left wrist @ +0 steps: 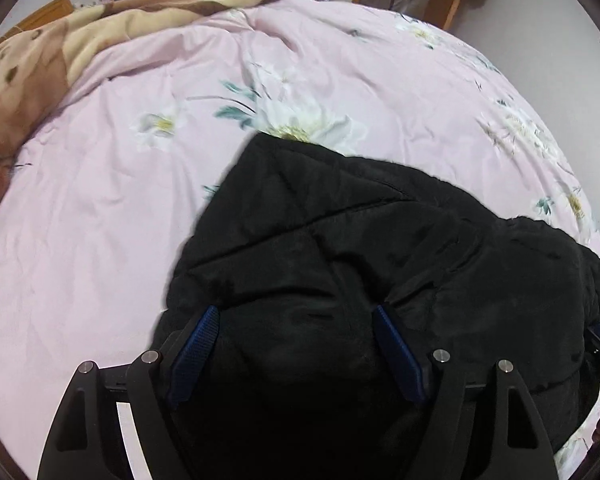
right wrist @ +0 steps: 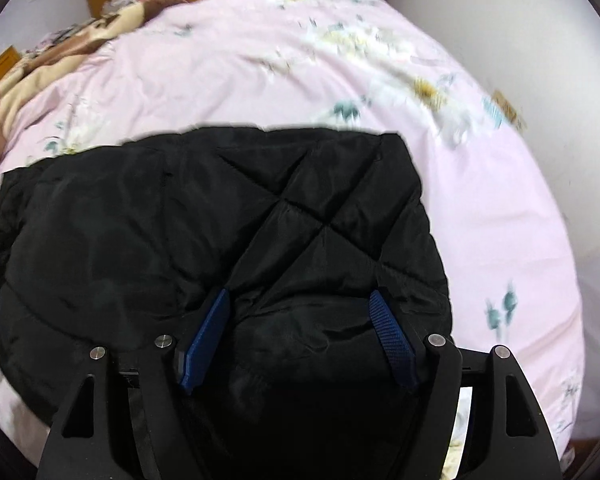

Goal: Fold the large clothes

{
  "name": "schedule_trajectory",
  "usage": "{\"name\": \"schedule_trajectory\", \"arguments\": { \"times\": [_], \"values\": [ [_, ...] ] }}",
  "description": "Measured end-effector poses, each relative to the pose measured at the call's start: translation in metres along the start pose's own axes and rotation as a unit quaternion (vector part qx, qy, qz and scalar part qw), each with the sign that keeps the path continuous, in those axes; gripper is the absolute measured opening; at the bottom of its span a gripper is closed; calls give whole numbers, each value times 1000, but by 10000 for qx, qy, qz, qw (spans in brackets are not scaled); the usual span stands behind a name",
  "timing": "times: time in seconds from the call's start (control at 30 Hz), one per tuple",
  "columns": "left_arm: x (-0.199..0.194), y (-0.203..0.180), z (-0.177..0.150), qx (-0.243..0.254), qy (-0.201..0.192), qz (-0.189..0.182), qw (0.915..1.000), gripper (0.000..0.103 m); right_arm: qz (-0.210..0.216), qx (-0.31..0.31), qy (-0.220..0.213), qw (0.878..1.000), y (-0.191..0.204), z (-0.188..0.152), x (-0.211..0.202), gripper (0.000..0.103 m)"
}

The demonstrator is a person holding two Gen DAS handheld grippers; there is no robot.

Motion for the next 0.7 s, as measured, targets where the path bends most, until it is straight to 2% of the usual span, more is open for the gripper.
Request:
{"name": "schedule_trajectory", "arguments": {
  "times": [0.17,0.33,0.43,0.53,0.7],
  "values": [
    [-39,15,-10,-70,-271,-82,9996,79,159,253,-300,9991,-18,-7,-36,72],
    [-62,32,-29,-135,-349,-160,9992,79,332,530,-384,9973,-32,-23,-54,73],
    [-73,44,-43,-35,-276,-117,9995,79,308,569,-452,9969,-36,-32,-58,73],
    [-76,56,-55,-57,-192,-208,9996,79,284,626,-517,9963,-44,-39,-63,77],
    [-76,71,-70,-120,-81,-487,9987,83,334,698,-455,9960,-66,-57,-61,77]
  ]
}}
Point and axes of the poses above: each gripper's, at about its wrist camera, not at the fingertips, and x roughly the way its jaws point, y to its left, z to its top, the point moved 8 cm from there along x, roughly the way its jaws point, and after that the axes turned 13 degrees about -z, right-handed, at the moved point
